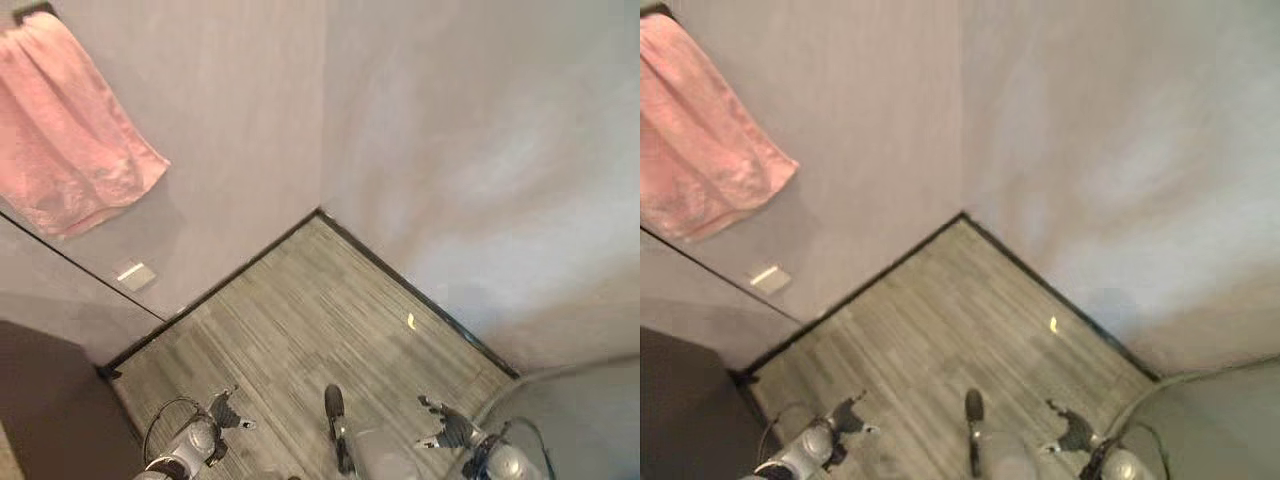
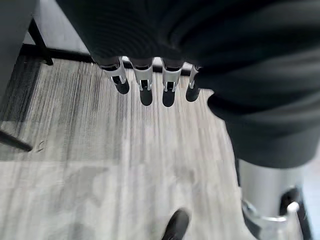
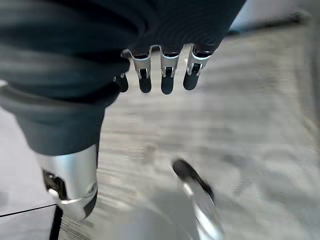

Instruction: Put brush and paste in cup on sink, flatten towel.

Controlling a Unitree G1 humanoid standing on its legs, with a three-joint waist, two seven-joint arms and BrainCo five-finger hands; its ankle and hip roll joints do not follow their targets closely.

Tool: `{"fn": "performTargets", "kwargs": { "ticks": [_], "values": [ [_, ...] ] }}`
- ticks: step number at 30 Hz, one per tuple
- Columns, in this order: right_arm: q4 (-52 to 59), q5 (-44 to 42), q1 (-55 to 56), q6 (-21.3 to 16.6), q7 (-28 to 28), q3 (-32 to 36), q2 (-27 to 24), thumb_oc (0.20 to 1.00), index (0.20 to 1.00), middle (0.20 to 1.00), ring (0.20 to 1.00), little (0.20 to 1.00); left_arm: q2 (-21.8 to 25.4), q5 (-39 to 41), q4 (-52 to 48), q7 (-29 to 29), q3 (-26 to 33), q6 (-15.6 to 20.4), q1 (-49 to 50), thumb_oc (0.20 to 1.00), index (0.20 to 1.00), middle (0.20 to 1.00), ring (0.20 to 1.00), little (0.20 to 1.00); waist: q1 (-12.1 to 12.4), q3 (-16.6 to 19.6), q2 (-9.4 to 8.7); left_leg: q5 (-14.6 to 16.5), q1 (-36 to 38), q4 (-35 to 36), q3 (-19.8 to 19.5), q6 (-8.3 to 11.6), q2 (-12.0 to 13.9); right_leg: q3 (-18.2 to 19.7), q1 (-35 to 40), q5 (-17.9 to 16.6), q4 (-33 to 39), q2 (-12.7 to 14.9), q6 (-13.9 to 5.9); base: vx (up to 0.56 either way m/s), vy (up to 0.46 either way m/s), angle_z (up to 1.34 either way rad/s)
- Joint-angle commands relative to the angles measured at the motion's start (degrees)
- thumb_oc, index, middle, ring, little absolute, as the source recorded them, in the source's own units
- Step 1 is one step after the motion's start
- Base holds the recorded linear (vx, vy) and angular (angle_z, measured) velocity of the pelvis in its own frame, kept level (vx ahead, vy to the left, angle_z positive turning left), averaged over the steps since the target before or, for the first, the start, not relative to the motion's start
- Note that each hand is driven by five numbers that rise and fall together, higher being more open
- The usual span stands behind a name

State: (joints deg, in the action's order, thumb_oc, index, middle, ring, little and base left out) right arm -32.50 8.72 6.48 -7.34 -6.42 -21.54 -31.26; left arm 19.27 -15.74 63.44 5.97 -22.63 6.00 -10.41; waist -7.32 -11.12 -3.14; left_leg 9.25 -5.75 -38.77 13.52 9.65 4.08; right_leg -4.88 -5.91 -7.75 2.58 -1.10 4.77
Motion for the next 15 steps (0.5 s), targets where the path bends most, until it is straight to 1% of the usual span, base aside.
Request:
{"fn": "performTargets", "kwargs": {
  "ticks": [1, 2, 3, 4, 5, 6, 7, 8, 9, 10, 11, 12, 13, 14, 15],
  "values": [
    [1.84, -0.25, 1.79, -0.75, 1.11, 1.78, -3.38, 1.000, 1.000, 1.000, 1.000, 1.000, 3.11, 1.50, -3.62, 0.59, -0.91, 0.92, -3.20, 1.000, 1.000, 1.000, 1.000, 1.000, -2.15, -0.16, -0.98, -13.93, 1.27, 16.03, 12.32, -1.86, 9.34, -1.54, 1.57, 6.80, -6.53, 3.33, -8.45, 0.26, -0.125, 0.97],
    [1.74, -0.18, 1.82, -0.82, 1.21, 1.77, -3.32, 1.000, 1.000, 1.000, 1.000, 1.000, 3.11, 1.53, -3.65, 0.58, -0.96, 0.89, -3.17, 1.000, 1.000, 1.000, 1.000, 1.000, -2.17, -0.29, -1.20, -14.49, 1.18, 16.09, 13.22, -2.60, 9.39, -1.93, 1.32, 6.30, -6.59, 3.51, -8.19, 0.21, 0.045, 1.14],
    [1.18, 0.17, 2.18, -0.79, 1.51, 2.07, -3.23, 1.000, 1.000, 1.000, 1.000, 1.000, 3.28, 1.44, -3.49, 0.68, -0.91, 0.90, -3.42, 1.000, 1.000, 1.000, 1.000, 1.000, -2.41, 0.38, -0.71, -13.11, 1.13, 21.26, 15.35, -1.56, 10.06, -2.95, 2.84, 8.25, -6.26, 3.93, -9.28, 0.31, 0.107, 0.80],
    [0.86, 0.12, 2.14, -0.87, 1.42, 2.12, -3.37, 1.000, 1.000, 1.000, 1.000, 1.000, 3.63, 1.56, -3.03, 1.11, -0.27, 0.84, -3.46, 1.000, 1.000, 1.000, 1.000, 1.000, -1.76, 1.10, -0.55, -14.59, -1.79, 29.71, 15.00, -1.72, 9.75, -3.59, 4.17, 9.14, -5.90, 4.64, -10.13, 0.41, 0.157, 0.21],
    [0.33, 0.30, 1.87, -0.93, 1.57, 1.79, -3.18, 1.000, 1.000, 1.000, 1.000, 1.000, 3.88, 1.74, -3.00, 1.41, 0.20, 0.82, -3.22, 1.000, 1.000, 1.000, 1.000, 1.000, -1.39, 1.10, -0.08, -18.95, -2.81, 34.12, 14.87, -1.94, 10.38, -4.00, 4.07, 9.18, -6.07, 4.20, -9.82, 0.25, 0.107, 0.10],
    [0.27, 0.31, 1.82, -0.95, 1.59, 1.75, -3.17, 1.000, 1.000, 1.000, 1.000, 1.000, 3.89, 1.74, -3.01, 1.41, 0.22, 0.82, -3.20, 1.000, 1.000, 1.000, 1.000, 1.000, -1.47, 1.17, -0.10, -19.38, -2.66, 34.73, 14.87, -1.91, 10.22, -4.05, 4.00, 9.18, -6.09, 4.22, -9.78, 0.31, 0.145, 0.02],
    [-0.98, 1.07, 1.21, -1.07, 1.81, 1.02, -3.00, 1.000, 1.000, 1.000, 1.000, 1.000, 4.17, 1.86, -2.80, 1.64, 0.69, 0.77, -3.14, 1.000, 1.000, 1.000, 1.000, 1.000, -1.18, 1.36, 0.27, -22.83, -3.90, 40.33, 15.54, -0.08, 13.55, -4.03, 5.73, 10.67, -6.22, 4.82, -10.36, 0.38, 0.161, -0.18],
    [-1.69, 1.47, 1.07, -0.92, 1.80, 0.80, -2.98, 1.000, 1.000, 1.000, 1.000, 1.000, 4.26, 1.76, -2.57, 1.63, 0.78, 0.70, -3.08, 1.000, 1.000, 1.000, 1.000, 1.000, -1.61, 1.57, 0.29, -23.99, -3.56, 42.75, 17.24, 0.44, 14.75, -4.62, 6.64, 11.40, -6.38, 5.64, -10.83, 0.40, 0.161, -0.45],
    [-1.82, 1.52, 1.00, -0.94, 1.83, 0.71, -2.95, 1.000, 1.000, 1.000, 1.000, 1.000, 4.23, 1.74, -2.55, 1.63, 0.82, 0.70, -3.04, 1.000, 1.000, 1.000, 1.000, 1.000, -1.67, 1.55, 0.18, -23.86, -3.32, 42.78, 17.20, 0.65, 14.64, -4.58, 6.83, 11.68, -6.47, 5.74, -10.91, 0.27, 0.110, -0.24],
    [-2.26, 1.96, 0.49, -0.71, 1.81, 0.59, -2.98, 1.000, 1.000, 1.000, 1.000, 1.000, 4.25, 1.65, -2.33, 1.66, 1.13, 0.56, -2.79, 1.000, 1.000, 1.000, 1.000, 1.000, -1.58, 1.61, 0.43, -24.53, -3.34, 42.95, 17.48, 1.04, 15.96, -4.79, 7.82, 11.97, -6.57, 6.11, -11.26, 0.28, 0.123, -0.04],
    [-1.98, 2.18, 0.04, -0.60, 1.57, 0.43, -3.13, 1.000, 1.000, 1.000, 1.000, 1.000, 4.31, 1.67, -1.95, 1.65, 1.46, 0.53, -2.24, 1.000, 1.000, 1.000, 1.000, 1.000, -1.41, 1.88, 0.63, -25.32, -2.94, 42.90, 17.37, 1.42, 16.58, -4.73, 9.12, 12.49, -6.50, 6.36, -11.64, 0.56, 0.283, -0.10],
    [-1.43, 2.17, -0.14, -0.48, 1.02, 0.47, -3.00, 1.000, 1.000, 1.000, 1.000, 1.000, 4.55, 1.67, -1.98, 1.29, 2.26, 0.36, -0.67, 1.000, 1.000, 1.000, 1.000, 1.000, -0.83, 2.96, 1.42, -25.66, -1.52, 42.59, 17.55, 1.59, 16.21, -3.80, 11.45, 14.01, -6.36, 6.89, -12.20, 0.55, 0.337, -0.30],
    [-1.34, 2.09, -0.05, -0.43, 0.91, 0.57, -2.86, 1.000, 1.000, 1.000, 1.000, 1.000, 4.68, 1.39, -1.78, 1.19, 2.43, 0.32, -0.33, 1.000, 1.000, 1.000, 1.000, 1.000, -0.61, 3.32, 1.78, -25.93, -1.56, 42.35, 18.17, 1.32, 16.16, -3.62, 12.10, 14.17, -6.34, 7.52, -12.48, 0.43, 0.275, -0.48],
    [-1.32, 2.09, 0.08, -0.42, 0.88, 0.60, -2.88, 1.000, 1.000, 1.000, 1.000, 1.000, 4.63, 1.33, -1.74, 1.20, 2.38, 0.36, -0.25, 1.000, 1.000, 1.000, 1.000, 1.000, -0.57, 3.45, 1.54, -25.73, -1.27, 42.49, 18.22, 1.50, 15.77, -3.55, 12.25, 14.48, -6.41, 7.88, -12.66, 0.37, 0.336, -0.31],
    [-2.05, 2.56, -0.04, -0.38, 1.20, 0.79, -2.25, 1.000, 1.000, 1.000, 1.000, 1.000, 4.38, 1.03, -1.26, 1.15, 2.17, 0.54, 0.30, 1.000, 1.000, 1.000, 1.000, 1.000, 0.25, 3.66, 1.20, -23.27, -2.92, 38.70, 17.87, 0.37, 14.09, -2.96, 13.22, 13.81, -7.13, 10.94, -13.48, 0.44, 0.450, -0.27]
  ]
}}
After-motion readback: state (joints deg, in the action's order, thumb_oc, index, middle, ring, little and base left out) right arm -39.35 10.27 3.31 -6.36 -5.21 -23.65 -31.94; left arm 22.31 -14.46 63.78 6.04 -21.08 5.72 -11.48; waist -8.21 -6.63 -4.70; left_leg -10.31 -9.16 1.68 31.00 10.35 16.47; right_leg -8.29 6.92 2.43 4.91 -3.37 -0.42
